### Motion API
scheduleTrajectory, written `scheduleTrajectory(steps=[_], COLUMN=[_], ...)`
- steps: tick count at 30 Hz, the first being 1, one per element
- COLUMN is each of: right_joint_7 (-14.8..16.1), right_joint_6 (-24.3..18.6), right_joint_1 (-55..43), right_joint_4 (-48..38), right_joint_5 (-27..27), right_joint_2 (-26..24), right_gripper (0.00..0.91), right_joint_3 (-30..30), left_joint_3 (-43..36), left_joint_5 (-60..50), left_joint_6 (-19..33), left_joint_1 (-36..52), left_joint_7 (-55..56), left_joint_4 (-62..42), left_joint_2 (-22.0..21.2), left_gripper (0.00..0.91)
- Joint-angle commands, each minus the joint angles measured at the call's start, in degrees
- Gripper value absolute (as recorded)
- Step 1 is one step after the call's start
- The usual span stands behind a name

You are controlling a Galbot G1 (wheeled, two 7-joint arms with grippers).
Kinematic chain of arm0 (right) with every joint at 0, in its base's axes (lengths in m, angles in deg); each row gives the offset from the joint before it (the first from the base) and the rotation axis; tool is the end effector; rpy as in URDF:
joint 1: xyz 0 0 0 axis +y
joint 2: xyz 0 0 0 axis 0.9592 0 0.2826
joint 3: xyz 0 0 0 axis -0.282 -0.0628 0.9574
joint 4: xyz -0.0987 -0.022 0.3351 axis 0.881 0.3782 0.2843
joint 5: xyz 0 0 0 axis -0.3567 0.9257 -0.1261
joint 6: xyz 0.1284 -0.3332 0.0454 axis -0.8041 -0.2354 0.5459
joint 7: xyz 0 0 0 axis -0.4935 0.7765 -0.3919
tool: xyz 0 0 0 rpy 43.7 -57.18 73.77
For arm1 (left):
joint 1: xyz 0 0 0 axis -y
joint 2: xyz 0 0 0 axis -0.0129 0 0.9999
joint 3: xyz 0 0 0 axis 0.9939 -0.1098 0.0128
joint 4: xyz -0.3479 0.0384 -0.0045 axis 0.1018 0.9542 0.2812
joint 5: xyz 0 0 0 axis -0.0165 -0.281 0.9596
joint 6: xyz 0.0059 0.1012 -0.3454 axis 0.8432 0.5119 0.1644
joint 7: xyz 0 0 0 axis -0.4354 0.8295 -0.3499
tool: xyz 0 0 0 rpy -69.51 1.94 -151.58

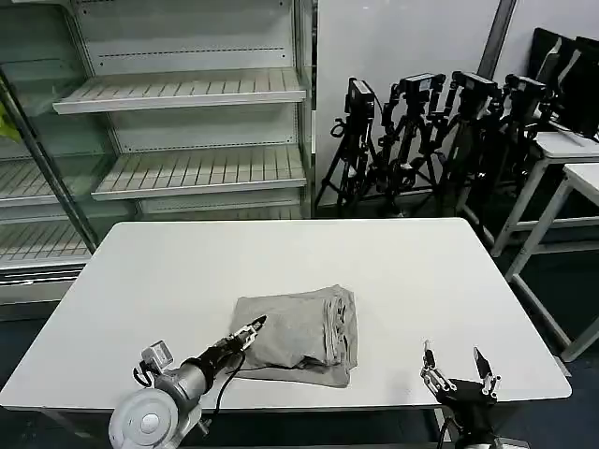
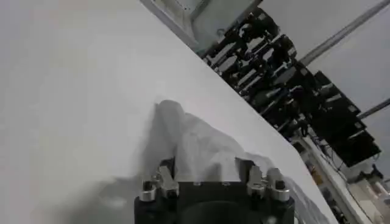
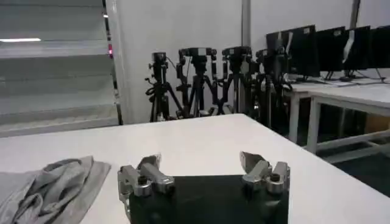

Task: Fold and organize the clothes.

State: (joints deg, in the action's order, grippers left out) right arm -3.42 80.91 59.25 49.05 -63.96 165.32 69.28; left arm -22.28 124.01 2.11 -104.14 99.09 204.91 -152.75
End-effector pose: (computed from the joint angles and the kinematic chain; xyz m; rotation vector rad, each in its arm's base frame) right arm 0.1239 -0.0255 -0.2435 -0.2245 -2.9656 -0.0760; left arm 0.2679 0.0363 -0.2584 -0.3729 -2.3562 0.9538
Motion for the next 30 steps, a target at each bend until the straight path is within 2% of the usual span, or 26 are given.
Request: scheduleTrajectory(steps=[1,21,26,30], right_joint_7=[0.0,0.0,0.0,0.0], right_joint_6=[0.0,0.0,0.0,0.0], right_joint_1=[0.5,1.2,0.4,-0.8], right_joint_4=[0.6,1.6,1.2,0.5], right_joint_5=[0.0,0.1,-0.3,-0.6], right_joint_2=[0.2,0.7,0.5,0.4], right_gripper=[0.907,0.907,0.907,0.907], right_joint_3=[0.1,0.2,0.1,-0.3], left_joint_3=[-0.1,3.9,9.3,19.6], left_joint_5=[0.4,3.8,5.9,11.1], left_joint_6=[0.5,0.9,0.4,-1.0], left_joint_1=[0.5,-1.0,-3.8,-6.0], left_joint_7=[0.0,0.6,0.6,0.8], left_joint_4=[-0.3,1.9,3.9,3.2], left_joint_2=[-1.2,-6.0,-2.3,4.5], left_gripper=[0.04,0.04,0.04,0.05])
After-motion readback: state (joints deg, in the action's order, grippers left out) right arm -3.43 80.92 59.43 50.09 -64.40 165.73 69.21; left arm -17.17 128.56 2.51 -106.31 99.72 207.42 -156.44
